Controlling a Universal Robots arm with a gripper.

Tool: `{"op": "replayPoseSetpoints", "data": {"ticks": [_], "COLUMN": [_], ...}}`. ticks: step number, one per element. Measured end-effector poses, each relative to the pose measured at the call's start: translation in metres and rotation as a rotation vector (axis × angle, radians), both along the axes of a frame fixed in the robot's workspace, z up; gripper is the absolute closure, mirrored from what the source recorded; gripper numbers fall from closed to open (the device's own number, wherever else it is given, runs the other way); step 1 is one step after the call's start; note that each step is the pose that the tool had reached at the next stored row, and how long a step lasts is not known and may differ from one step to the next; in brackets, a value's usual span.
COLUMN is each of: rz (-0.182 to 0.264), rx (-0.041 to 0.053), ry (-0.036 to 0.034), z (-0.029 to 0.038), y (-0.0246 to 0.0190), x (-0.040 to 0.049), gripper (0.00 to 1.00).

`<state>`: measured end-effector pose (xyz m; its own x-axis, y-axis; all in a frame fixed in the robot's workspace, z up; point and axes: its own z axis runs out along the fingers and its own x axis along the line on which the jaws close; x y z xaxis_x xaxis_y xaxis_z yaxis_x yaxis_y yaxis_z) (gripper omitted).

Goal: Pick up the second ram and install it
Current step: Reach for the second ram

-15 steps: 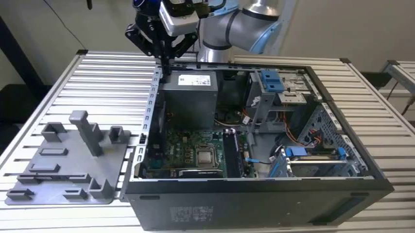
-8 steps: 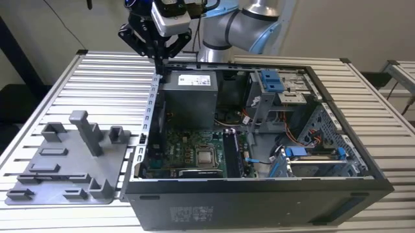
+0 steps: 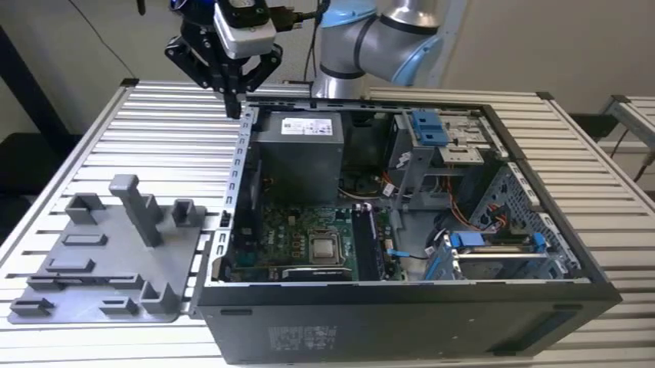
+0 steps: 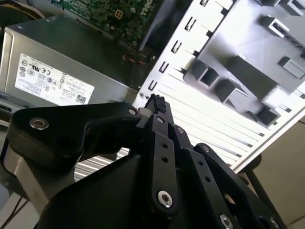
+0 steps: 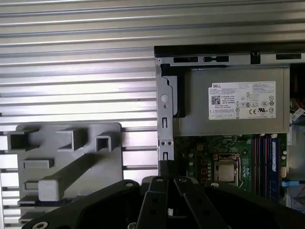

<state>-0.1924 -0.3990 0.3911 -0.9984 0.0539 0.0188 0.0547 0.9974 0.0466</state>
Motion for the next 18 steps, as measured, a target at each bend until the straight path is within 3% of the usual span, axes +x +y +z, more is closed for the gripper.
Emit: {"op": "replayPoseSetpoints", "data": {"ticks": [18], "rz": [0.001], "rx": [0.0000], "ry": [0.0002], "z": [-0.0027], "y": [-0.0018], "x": [-0.0614], "gripper": [0.89]}}
